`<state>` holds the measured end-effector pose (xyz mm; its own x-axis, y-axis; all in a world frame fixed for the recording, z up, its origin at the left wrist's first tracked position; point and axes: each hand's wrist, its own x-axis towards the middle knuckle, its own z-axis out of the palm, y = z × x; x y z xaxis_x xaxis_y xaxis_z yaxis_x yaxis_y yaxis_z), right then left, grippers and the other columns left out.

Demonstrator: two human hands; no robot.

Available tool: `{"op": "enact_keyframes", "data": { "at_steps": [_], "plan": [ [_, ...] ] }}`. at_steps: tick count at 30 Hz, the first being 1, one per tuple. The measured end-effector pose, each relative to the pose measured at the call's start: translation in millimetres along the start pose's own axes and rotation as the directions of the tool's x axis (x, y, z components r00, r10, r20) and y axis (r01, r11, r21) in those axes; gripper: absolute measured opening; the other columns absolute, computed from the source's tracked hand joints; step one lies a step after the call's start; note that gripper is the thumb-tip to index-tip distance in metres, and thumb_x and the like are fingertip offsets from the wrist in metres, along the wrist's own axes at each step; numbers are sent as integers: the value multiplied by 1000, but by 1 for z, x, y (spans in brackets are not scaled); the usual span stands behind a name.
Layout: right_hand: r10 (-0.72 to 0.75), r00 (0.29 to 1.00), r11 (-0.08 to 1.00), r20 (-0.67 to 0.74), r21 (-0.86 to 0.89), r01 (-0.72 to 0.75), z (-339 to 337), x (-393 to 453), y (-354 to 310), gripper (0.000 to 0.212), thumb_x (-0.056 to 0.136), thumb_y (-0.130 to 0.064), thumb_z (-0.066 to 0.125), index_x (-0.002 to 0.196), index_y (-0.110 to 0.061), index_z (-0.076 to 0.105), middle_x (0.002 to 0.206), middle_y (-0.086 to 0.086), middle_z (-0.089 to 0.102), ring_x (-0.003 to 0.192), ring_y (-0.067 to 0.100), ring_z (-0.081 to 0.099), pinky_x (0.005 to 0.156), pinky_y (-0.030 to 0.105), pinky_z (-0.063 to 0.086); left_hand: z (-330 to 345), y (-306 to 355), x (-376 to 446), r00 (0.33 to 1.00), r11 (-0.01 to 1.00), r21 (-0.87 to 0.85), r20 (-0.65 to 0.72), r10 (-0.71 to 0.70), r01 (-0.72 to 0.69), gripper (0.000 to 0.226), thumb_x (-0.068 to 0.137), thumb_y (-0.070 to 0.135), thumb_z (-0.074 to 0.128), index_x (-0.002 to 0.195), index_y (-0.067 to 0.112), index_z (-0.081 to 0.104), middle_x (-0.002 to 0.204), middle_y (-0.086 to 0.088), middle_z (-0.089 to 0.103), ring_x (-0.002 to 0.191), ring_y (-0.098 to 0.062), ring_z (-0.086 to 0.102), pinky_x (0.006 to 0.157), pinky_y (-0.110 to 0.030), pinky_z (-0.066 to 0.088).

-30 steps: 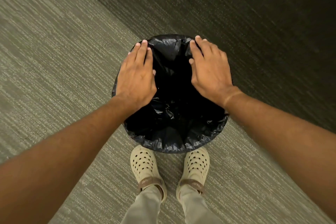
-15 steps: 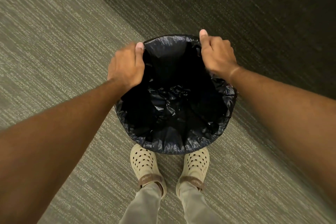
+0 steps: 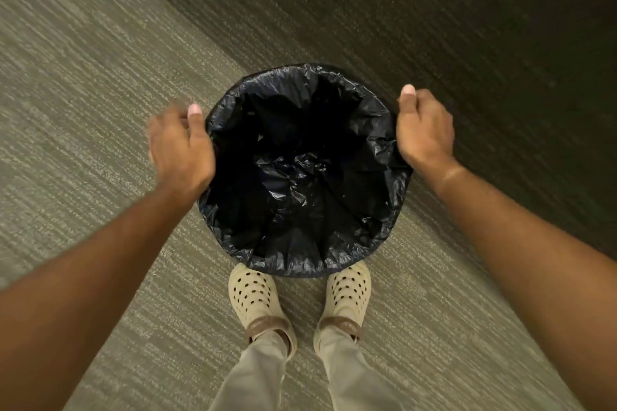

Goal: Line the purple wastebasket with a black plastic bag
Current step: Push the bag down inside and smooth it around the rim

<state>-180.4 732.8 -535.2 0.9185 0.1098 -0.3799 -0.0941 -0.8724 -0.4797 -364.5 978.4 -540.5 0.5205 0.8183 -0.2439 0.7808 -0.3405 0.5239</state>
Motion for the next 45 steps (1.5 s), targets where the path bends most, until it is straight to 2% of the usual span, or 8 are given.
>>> {"op": "enact_keyframes", "data": {
  "at_steps": [3, 6, 11, 19, 22, 25, 32, 45],
  "plan": [
    [-60, 989, 998, -139, -44, 54, 1, -36, 13, 28, 98, -41, 32, 91, -22, 52, 93, -2, 51, 88, 17, 45, 79, 35, 36, -3, -7, -32, 999, 1000, -11, -45, -21, 20, 40, 101, 30, 36, 111, -2, 57, 115, -24, 56, 110, -36, 53, 94, -49, 43],
    [53, 998, 999, -26, -1, -53, 18, -57, 18, 31, 101, -39, 29, 88, -19, 48, 87, 0, 53, 81, 20, 46, 72, 30, 30, 5, -10, -52, 993, 991, -72, -36, -112, 109, 40, 103, 27, 31, 107, -3, 57, 106, -22, 59, 94, -27, 52, 84, -41, 43],
    [315, 949, 902, 16, 306, -305, 33, -55, 19, 49, 95, -60, 27, 70, -20, 44, 74, -7, 52, 69, 11, 48, 67, 33, 31, 18, -11, -60, 920, 892, -248, -10, -393, 378, 61, 103, 44, 21, 131, 0, 53, 133, -24, 55, 126, -37, 48, 109, -45, 34],
    [415, 904, 805, 101, 422, -417, 33, -42, 20, 65, 88, -69, 34, 46, -20, 23, 42, -10, 26, 44, 13, 29, 51, 32, 29, 22, -25, -50, 811, 656, -495, 210, -546, 570, 71, 92, 59, 29, 139, 8, 41, 139, -12, 50, 125, -27, 50, 110, -47, 37],
    [447, 889, 796, 96, 410, -445, 31, -42, 19, 70, 85, -71, 36, 40, -19, 22, 36, -12, 24, 42, 13, 26, 48, 32, 26, 23, -27, -47, 821, 649, -526, 198, -535, 550, 50, 95, 53, 33, 100, 10, 57, 104, -5, 63, 100, -18, 60, 94, -37, 48],
    [435, 898, 822, 71, 375, -428, 28, -44, 21, 64, 85, -72, 35, 47, -21, 25, 45, -9, 29, 46, 14, 30, 50, 31, 29, 24, -25, -50, 839, 715, -469, 116, -532, 519, 41, 99, 51, 33, 66, 26, 38, 69, 8, 44, 62, -5, 44, 63, -23, 39],
    [367, 922, 872, -121, 389, -296, 32, -51, 21, 44, 91, -60, 41, 68, -23, 43, 62, -13, 47, 55, 0, 43, 47, 11, 34, 23, -24, -54, 892, 818, -402, -3, -451, 412, 39, 102, 41, 33, 67, 25, 38, 65, 9, 40, 56, -3, 36, 49, -9, 33],
    [362, 928, 888, -85, 334, -315, 34, -44, 22, 65, 96, -58, 26, 49, -16, 36, 49, -7, 42, 46, 11, 40, 47, 28, 32, 23, -26, -53, 899, 781, -465, 82, -430, 416, 53, 102, 45, 28, 57, 20, 37, 52, 10, 43, 49, -7, 42, 52, -25, 36]
  ]
}}
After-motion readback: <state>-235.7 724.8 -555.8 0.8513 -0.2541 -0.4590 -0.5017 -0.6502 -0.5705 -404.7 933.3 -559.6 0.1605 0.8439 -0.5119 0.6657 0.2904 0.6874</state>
